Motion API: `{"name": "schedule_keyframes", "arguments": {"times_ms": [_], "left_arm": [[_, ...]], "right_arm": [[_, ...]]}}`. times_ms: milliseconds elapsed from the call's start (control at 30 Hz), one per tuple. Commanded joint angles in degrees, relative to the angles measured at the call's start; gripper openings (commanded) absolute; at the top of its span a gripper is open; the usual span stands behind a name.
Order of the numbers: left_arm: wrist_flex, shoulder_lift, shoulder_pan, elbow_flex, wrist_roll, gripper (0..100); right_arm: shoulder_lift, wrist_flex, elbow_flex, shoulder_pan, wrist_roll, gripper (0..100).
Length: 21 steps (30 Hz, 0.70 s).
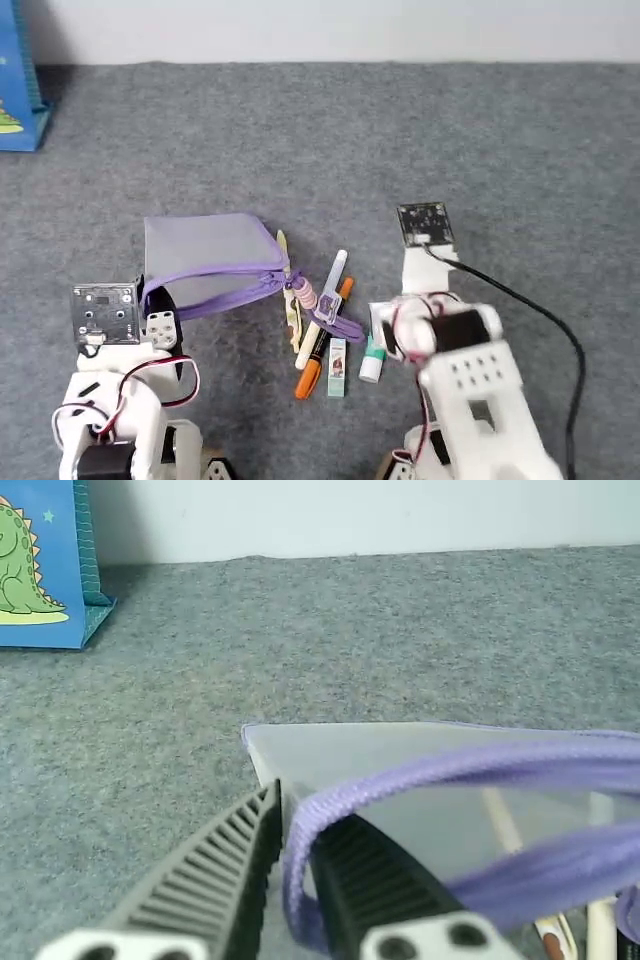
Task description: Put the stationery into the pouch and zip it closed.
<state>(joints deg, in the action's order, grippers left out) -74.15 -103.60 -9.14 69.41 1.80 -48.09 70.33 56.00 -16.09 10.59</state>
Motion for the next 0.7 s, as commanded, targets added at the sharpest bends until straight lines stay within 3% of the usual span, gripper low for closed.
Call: {"name": "schedule_keyframes", "arguments": {"times_ms": [0,667], "left_arm": [[-0.18,-0.44,-0.18,-3.21,0.88,1],[-0.09,-0.53,-0.18,-1.71,0.88,1]], "right_arm": [[8.66,-5.05,-3.69,0.22,1.93,14.0],[29.58,-21.85,-3.69,-2.95,2.9,13.6]]}}
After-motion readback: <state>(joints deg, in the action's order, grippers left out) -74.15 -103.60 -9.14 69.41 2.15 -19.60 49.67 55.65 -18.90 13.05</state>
